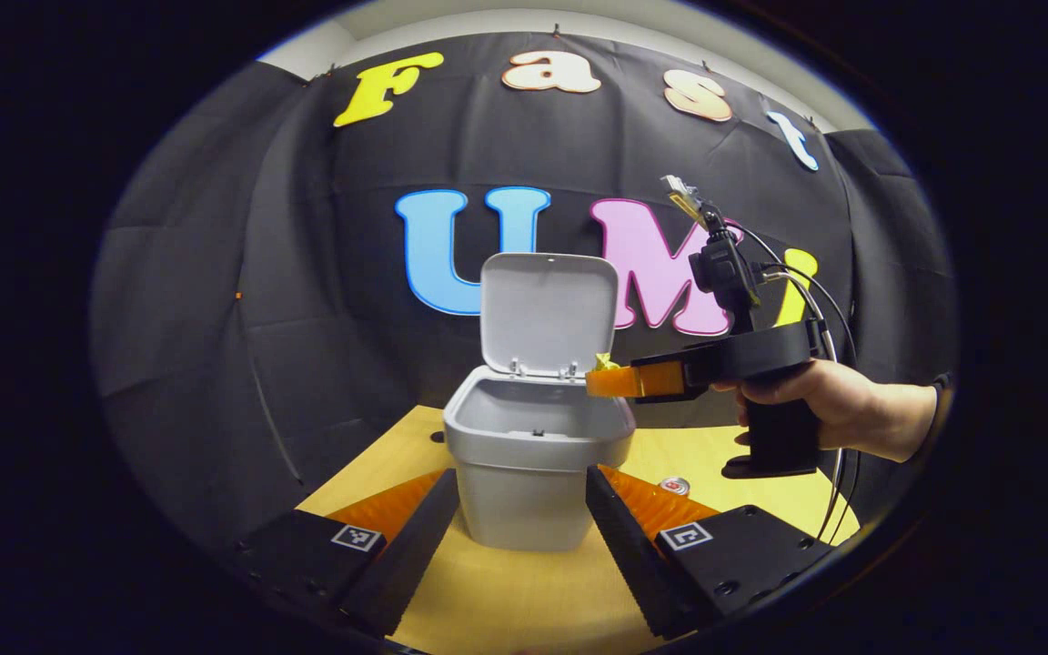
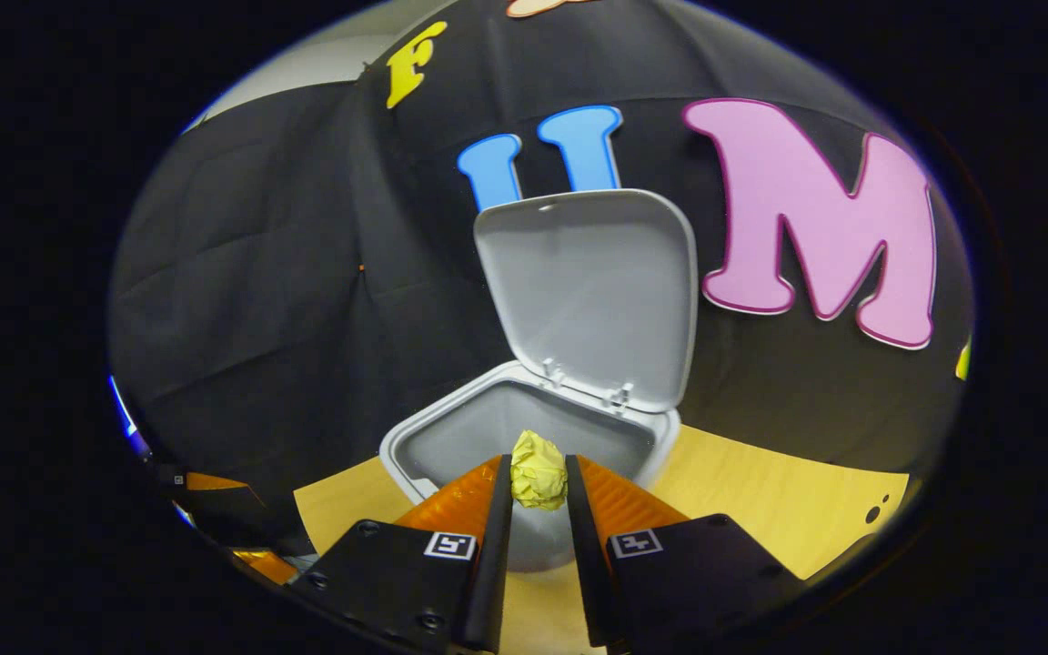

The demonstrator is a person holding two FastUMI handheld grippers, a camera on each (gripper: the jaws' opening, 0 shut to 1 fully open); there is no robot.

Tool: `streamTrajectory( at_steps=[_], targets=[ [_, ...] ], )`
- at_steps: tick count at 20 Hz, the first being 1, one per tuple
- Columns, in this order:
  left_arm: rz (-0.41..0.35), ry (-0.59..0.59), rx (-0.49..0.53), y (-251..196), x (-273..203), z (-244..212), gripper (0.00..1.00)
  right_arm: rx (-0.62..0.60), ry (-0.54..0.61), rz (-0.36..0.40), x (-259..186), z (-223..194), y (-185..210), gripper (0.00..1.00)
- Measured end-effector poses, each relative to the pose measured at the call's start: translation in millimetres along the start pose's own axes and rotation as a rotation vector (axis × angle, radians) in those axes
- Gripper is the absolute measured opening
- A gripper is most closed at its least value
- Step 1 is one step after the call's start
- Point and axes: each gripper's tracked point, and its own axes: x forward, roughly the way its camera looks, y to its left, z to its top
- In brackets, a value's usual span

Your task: Press the lid of the desktop garbage bin to open it, pick up the crumpled paper on the desktop and throw it into the bin, then pick up the pop can on the desktop and drop it into the bin, and finally close the garbage bin lid.

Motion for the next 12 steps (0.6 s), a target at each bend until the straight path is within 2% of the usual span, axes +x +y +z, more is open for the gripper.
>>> streamTrajectory(
  at_steps=[1,2,3,4,5,6,7,8,9,10,11,12],
  targets=[
    [0.012,0.002,-0.011,4,-3,-3,0.95,-0.005,0.007,0.015,6,-2,7,0.24],
    [0.024,0.008,-0.020,8,-6,-5,0.95,-0.005,0.016,0.030,10,-4,10,0.39],
    [0.034,0.014,-0.027,11,-7,-9,0.95,-0.005,0.024,0.039,14,-7,14,0.39],
    [0.040,0.020,-0.030,13,-9,-11,0.95,-0.004,0.028,0.042,18,-9,17,0.24],
    [0.046,0.023,-0.029,14,-11,-13,0.95,-0.004,0.030,0.044,21,-10,19,0.39],
    [0.052,0.023,-0.026,15,-13,-14,0.95,0.001,0.033,0.041,24,-12,17,0.42],
    [0.059,0.023,-0.022,16,-14,-16,0.95,0.012,0.035,0.052,27,-13,19,0.33],
    [0.061,0.024,-0.021,17,-16,-18,0.95,0.020,0.037,0.045,25,-13,18,0.47],
    [0.057,0.029,-0.023,14,-16,-21,0.95,0.030,0.038,0.043,25,-13,16,0.68],
    [0.052,0.035,-0.027,12,-15,-24,0.95,0.038,0.037,0.030,25,-13,12,0.63],
    [0.044,0.040,-0.028,8,-15,-28,0.95,0.047,0.028,0.018,23,-11,8,0.84],
    [0.034,0.043,-0.027,4,-13,-32,0.95,0.055,0.017,0.006,19,-10,2,0.92]
  ],
)
